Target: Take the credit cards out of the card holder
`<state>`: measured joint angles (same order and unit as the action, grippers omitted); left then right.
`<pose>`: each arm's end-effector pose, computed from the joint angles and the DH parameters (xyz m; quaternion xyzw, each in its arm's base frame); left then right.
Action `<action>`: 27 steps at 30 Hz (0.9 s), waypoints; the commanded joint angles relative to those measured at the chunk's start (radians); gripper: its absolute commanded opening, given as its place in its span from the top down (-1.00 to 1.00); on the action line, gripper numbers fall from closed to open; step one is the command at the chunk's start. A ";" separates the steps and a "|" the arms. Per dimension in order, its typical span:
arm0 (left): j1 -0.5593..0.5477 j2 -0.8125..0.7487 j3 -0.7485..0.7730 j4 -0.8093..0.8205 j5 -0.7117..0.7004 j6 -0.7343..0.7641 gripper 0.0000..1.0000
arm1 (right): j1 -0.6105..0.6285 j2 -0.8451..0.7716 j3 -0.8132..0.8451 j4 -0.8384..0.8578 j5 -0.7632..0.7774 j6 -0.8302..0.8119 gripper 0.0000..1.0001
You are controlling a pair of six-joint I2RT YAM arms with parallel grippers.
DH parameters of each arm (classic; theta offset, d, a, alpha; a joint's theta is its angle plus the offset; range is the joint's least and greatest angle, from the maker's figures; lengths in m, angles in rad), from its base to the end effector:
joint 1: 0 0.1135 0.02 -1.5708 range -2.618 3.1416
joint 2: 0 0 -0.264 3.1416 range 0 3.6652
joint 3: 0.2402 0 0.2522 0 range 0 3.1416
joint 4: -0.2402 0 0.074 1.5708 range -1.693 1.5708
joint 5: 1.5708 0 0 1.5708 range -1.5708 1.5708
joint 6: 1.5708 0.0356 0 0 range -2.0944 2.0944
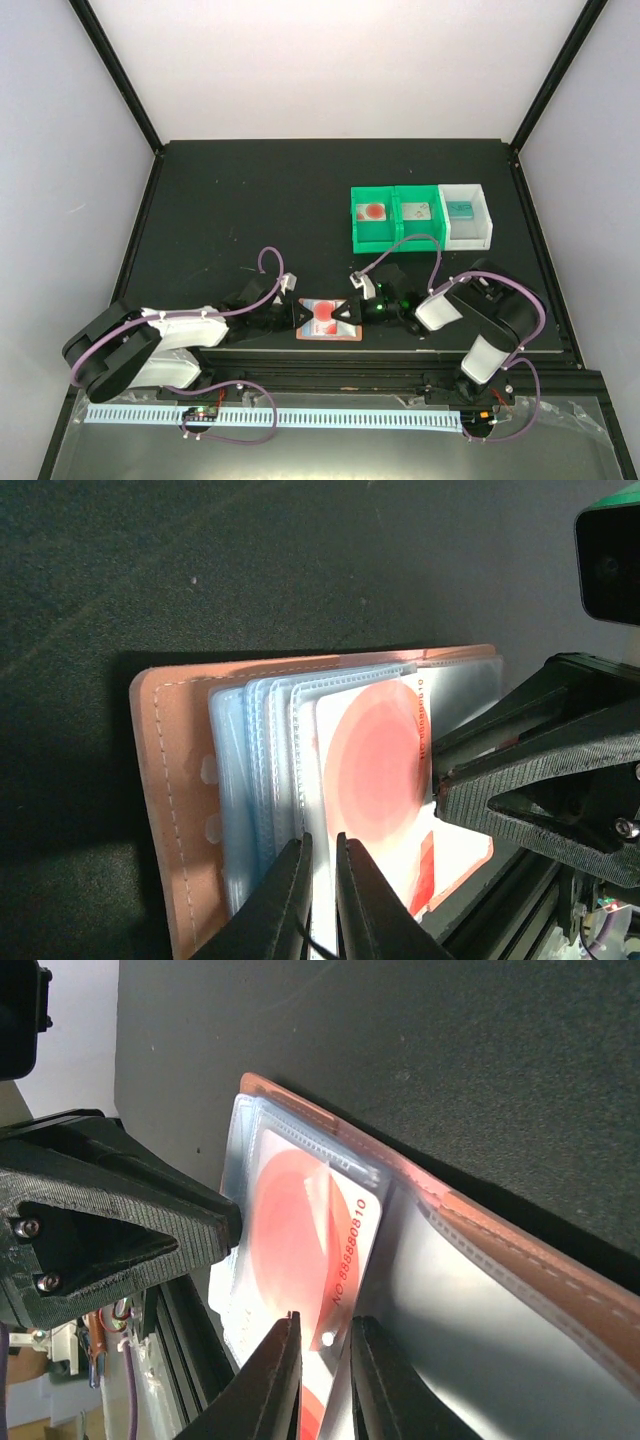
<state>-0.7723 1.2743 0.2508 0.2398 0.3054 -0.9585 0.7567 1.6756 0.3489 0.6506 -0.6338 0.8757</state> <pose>0.1344 -0.1459 0.1118 -0.0268 0.9143 -0.3796 0.1388 0.1638 0.1836 0.0886 -0.0836 0.8632 0.4919 0.0769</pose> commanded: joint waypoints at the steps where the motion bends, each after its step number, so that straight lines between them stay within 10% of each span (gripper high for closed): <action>1: -0.002 0.022 -0.034 -0.228 -0.125 0.002 0.81 | -0.002 0.029 -0.009 0.017 -0.003 0.011 0.64; 20: -0.004 -0.073 -0.053 -0.270 -0.151 -0.022 0.82 | -0.004 -0.096 -0.044 -0.076 0.072 -0.021 0.98; 27: -0.004 -0.135 -0.010 -0.315 -0.118 -0.017 0.75 | -0.004 -0.099 -0.023 -0.076 0.041 0.000 0.57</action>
<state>-0.7746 1.1538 0.2420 0.1204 0.2131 -0.9733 0.7567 1.5917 0.3164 0.5835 -0.5907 0.8734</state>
